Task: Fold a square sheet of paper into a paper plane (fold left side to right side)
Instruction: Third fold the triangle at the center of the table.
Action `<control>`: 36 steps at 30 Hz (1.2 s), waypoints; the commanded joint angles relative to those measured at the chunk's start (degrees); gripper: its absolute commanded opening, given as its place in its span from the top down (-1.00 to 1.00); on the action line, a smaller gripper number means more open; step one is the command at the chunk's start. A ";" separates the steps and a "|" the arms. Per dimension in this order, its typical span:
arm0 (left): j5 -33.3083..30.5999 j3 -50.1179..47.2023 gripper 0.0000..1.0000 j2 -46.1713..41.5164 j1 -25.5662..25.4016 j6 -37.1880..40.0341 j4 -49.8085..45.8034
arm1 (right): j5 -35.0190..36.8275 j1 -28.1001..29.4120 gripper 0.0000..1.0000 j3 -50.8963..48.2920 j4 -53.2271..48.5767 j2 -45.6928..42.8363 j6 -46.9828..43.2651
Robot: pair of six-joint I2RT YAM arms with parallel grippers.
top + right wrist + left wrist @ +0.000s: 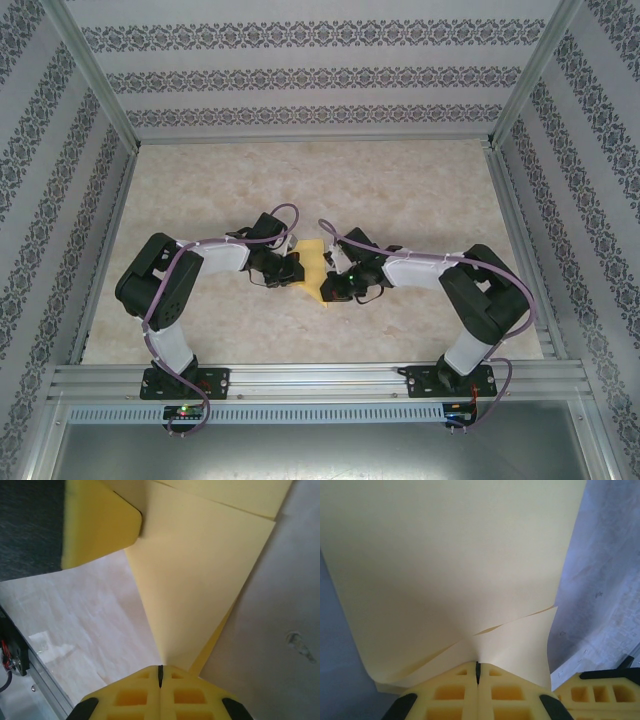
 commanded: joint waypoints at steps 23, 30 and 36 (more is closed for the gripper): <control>2.74 -0.47 0.78 -5.61 -6.06 -0.87 2.94 | 6.63 0.46 1.00 2.96 -9.54 5.36 -2.05; 0.85 -0.34 0.85 -1.46 -7.41 -2.13 4.95 | 7.23 0.65 1.00 3.54 -10.99 5.57 -2.95; -0.79 -2.32 0.87 -0.62 -7.45 -2.19 6.79 | 8.60 1.03 1.00 4.28 -12.76 5.57 -3.89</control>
